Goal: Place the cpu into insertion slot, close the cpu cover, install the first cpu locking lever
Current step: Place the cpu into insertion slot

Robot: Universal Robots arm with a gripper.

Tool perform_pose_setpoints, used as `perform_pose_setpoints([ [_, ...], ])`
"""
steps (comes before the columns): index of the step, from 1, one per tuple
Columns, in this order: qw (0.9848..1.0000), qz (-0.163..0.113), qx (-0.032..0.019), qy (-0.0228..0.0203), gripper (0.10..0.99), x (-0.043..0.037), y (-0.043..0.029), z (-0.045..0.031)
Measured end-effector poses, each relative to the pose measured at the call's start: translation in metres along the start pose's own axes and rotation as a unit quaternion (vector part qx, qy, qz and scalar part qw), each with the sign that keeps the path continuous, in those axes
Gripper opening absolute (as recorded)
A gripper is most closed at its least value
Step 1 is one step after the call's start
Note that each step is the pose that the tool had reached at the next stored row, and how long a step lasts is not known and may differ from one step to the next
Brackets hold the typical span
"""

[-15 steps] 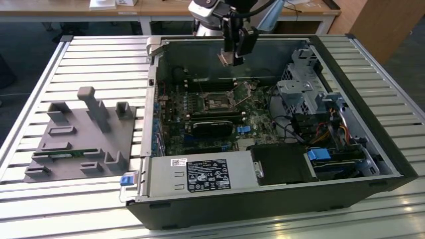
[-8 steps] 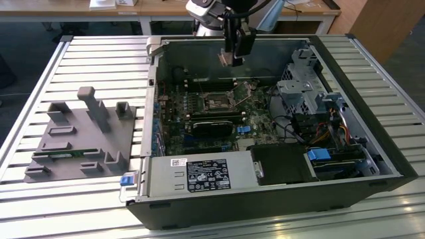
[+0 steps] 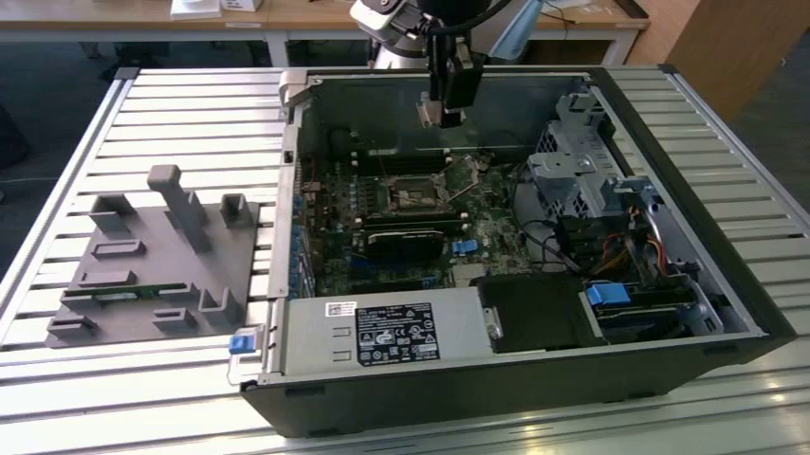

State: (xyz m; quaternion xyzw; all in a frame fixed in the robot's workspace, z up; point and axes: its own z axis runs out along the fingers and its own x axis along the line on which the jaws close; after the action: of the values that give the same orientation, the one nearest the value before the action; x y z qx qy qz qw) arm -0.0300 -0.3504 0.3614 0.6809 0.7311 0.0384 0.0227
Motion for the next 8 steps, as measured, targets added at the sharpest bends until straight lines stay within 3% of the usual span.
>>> perform_pose_setpoints([
  [8, 1.0, 0.007, -0.0001, -0.0006, 0.525, -0.0001, -0.0003, 0.0029],
])
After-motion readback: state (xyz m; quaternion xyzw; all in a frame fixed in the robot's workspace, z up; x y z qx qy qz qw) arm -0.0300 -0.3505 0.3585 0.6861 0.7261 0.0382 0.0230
